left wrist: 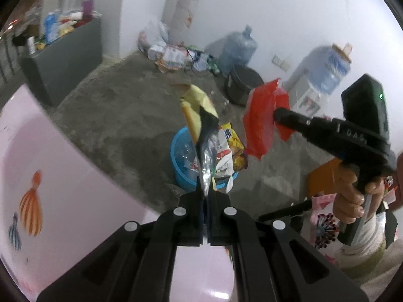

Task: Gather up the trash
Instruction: 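Carry the pack and wrapper over the blue wastebasket and open both tools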

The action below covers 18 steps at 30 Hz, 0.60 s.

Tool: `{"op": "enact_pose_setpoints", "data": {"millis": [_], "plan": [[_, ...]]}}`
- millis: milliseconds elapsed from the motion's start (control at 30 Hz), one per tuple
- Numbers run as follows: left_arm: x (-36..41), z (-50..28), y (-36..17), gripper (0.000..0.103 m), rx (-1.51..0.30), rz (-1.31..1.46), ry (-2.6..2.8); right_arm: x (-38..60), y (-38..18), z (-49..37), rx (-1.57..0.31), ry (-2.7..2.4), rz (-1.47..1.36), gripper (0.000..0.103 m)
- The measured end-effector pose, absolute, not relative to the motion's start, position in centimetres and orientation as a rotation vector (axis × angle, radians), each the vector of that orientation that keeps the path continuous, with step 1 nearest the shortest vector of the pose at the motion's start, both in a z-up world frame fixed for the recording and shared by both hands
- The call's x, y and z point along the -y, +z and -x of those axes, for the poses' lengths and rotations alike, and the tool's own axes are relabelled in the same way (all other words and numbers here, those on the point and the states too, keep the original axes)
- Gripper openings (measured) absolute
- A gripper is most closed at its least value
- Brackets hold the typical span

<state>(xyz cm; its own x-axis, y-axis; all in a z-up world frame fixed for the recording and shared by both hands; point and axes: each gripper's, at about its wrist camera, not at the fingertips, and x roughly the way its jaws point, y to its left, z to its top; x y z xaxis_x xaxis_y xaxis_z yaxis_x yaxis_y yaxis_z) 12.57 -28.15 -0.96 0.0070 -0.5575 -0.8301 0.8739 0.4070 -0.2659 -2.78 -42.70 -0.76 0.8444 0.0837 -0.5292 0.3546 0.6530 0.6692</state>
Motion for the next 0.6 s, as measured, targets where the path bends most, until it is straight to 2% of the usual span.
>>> {"op": "enact_pose_setpoints", "data": {"millis": [333, 500, 567, 600], "plan": [[39.0, -15.2, -8.4, 0.001, -1.258, -0.496, -1.140, 50.5, -6.5, 1.1, -0.658, -0.283, -0.942, 0.003], [43.0, -15.7, -11.6, 0.002, -1.278, -0.562, -1.121, 54.3, -9.9, -1.2, -0.720, -0.316, -0.982, 0.005], [44.4, -15.9, -13.1, 0.008, -1.292, -0.581, -1.112, 55.6, -11.9, -2.0, -0.749, -0.353, -0.998, 0.009], [44.9, -16.0, -13.8, 0.019, -1.309, -0.577, -1.111, 56.1, -12.6, -2.2, -0.762, -0.369, -1.005, 0.017]]}}
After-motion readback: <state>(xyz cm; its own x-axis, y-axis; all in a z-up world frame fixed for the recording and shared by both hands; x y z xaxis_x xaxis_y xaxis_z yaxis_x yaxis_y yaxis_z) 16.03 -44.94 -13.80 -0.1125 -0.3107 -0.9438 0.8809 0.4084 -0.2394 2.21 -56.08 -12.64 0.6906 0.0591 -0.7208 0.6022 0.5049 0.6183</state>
